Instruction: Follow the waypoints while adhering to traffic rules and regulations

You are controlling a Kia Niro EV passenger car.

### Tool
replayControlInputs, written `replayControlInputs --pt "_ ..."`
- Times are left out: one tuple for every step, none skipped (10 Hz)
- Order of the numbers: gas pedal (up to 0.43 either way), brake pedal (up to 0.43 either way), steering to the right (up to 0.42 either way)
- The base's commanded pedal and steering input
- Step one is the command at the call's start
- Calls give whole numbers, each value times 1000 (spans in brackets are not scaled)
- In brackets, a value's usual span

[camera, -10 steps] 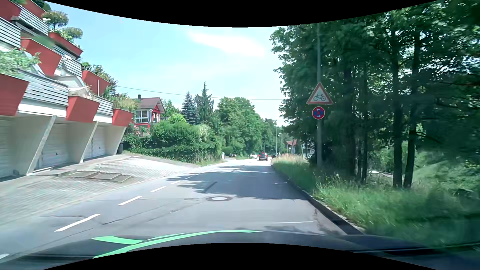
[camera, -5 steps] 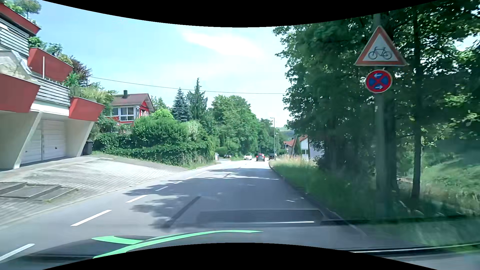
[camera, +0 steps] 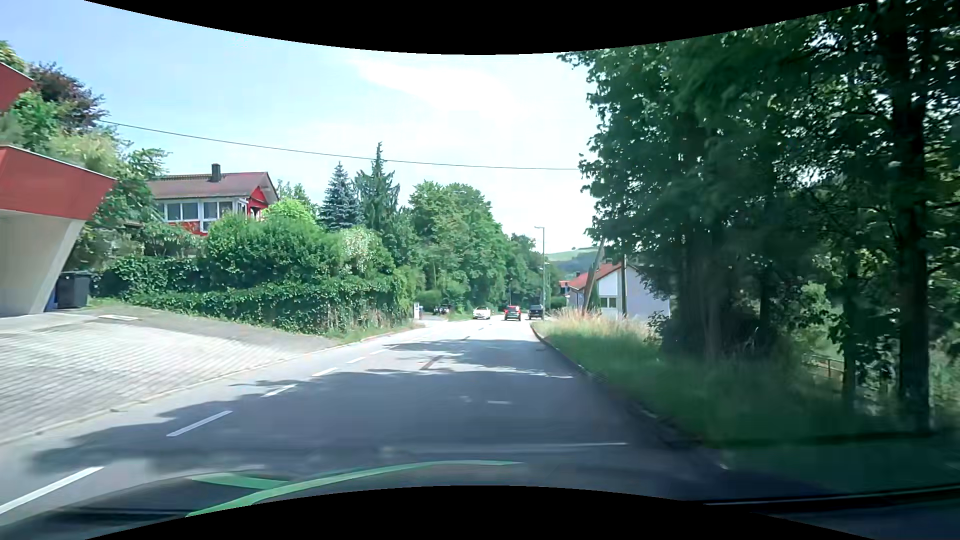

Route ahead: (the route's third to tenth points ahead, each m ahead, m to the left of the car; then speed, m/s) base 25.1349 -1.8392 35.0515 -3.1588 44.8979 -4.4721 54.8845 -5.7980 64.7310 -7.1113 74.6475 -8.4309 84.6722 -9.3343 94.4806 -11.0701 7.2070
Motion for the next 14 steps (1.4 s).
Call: replayControlInputs --pt "0 37 28" --pt "0 43 26" --pt "0 49 26" --pt "0 55 26" --pt "0 61 26" --pt "0 61 24" --pt "0 61 24" --pt "0 55 24" --pt "0 49 24" --pt "0 49 24" --pt "0 49 23" --pt "0 43 23" --pt "0 43 22" --pt "0 43 19"
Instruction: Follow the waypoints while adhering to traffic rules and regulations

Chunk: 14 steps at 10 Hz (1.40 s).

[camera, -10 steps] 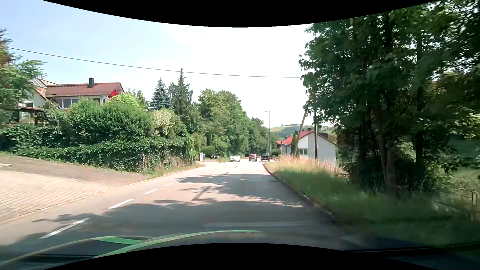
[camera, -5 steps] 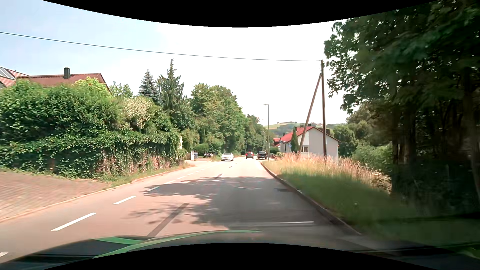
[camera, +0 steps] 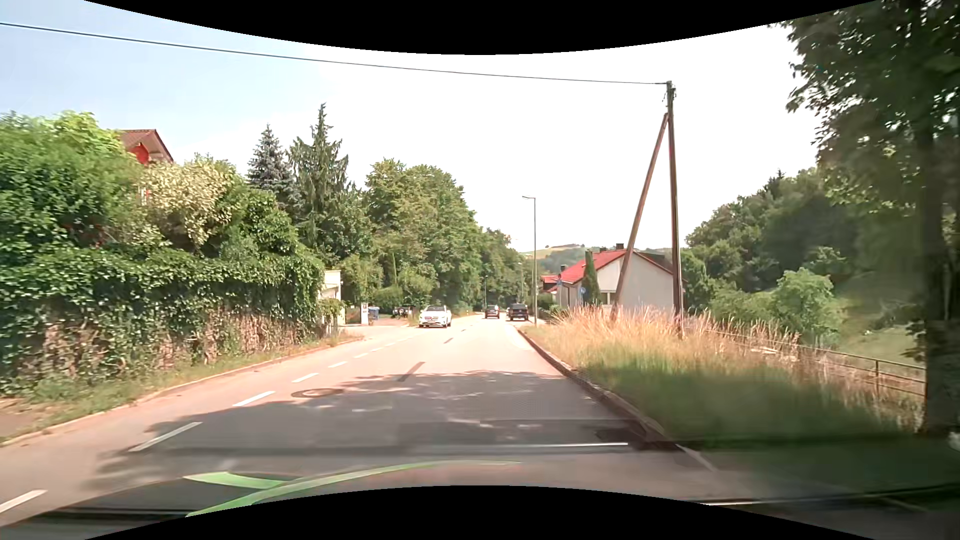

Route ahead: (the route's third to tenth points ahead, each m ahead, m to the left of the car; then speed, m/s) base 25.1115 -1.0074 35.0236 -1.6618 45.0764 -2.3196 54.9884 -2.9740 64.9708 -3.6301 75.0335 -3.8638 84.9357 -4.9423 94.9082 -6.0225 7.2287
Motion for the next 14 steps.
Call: replayControlInputs --pt "0 43 16" --pt "0 43 14" --pt "0 43 11" --pt "0 37 10" --pt "0 30 9" --pt "0 30 9" --pt "0 30 9" --pt "0 30 7" --pt "0 30 6" --pt "0 30 6" --pt "0 30 6" --pt "0 37 6" --pt "0 37 6" --pt "0 43 5"
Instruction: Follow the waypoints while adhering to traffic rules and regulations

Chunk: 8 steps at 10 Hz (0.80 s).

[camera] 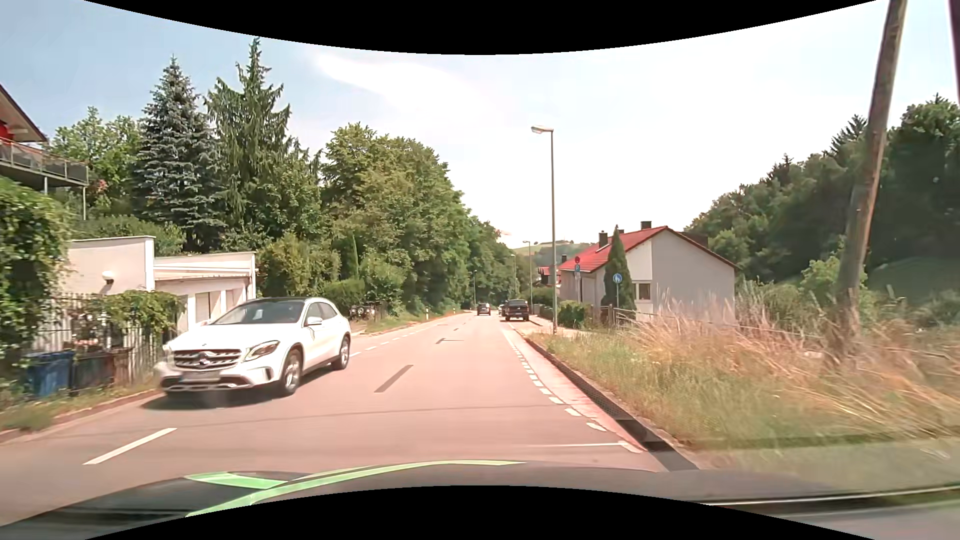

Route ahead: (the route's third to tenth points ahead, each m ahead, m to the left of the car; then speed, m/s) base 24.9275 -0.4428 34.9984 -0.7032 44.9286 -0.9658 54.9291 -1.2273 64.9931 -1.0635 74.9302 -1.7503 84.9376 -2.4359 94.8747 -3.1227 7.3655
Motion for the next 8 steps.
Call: replayControlInputs --pt "0 43 6" --pt "0 43 6" --pt "0 43 5" --pt "0 43 6" --pt "0 43 6" --pt "0 43 5" --pt "0 55 6" --pt "0 61 6"
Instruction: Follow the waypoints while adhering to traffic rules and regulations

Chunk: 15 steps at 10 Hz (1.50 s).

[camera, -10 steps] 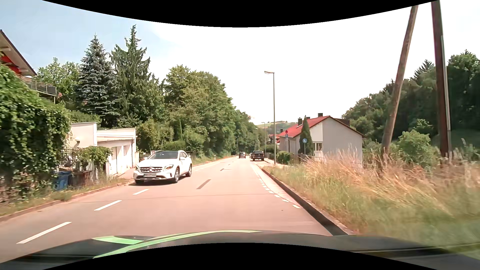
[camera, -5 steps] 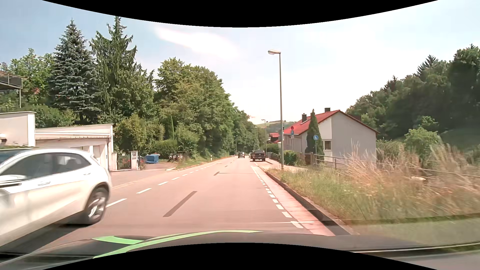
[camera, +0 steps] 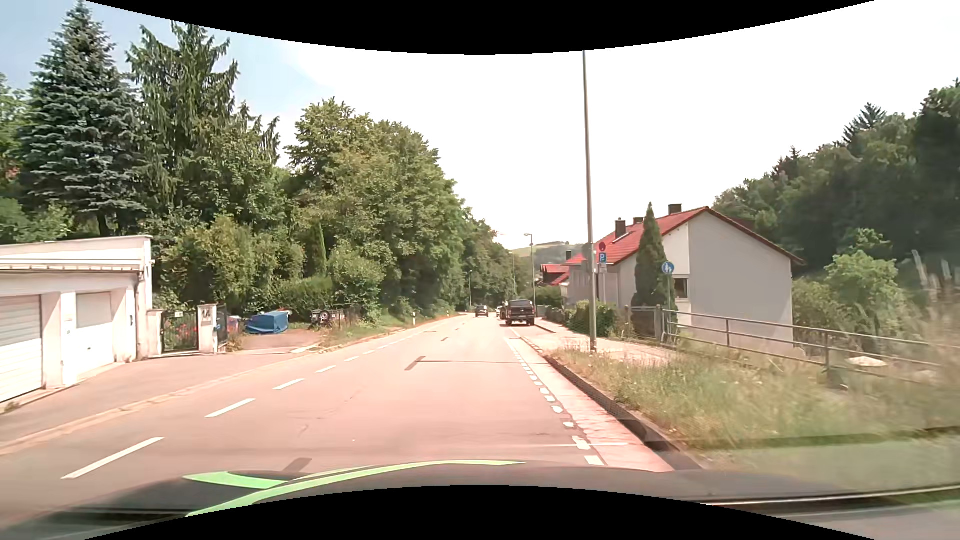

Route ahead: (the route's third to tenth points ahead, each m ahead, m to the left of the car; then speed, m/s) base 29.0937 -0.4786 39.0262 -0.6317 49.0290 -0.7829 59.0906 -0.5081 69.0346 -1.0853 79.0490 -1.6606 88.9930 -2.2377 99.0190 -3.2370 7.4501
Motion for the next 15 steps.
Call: replayControlInputs --pt "0 61 5" --pt "0 61 5" --pt "0 67 4" --pt "0 67 3" --pt "0 67 2" --pt "0 67 0" --pt "0 73 -3" --pt "0 73 -3" --pt "0 73 -3" --pt "0 73 -3" --pt "0 79 -4" --pt "0 79 -4" --pt "0 79 -4" --pt "0 79 -4" --pt "0 79 -4"
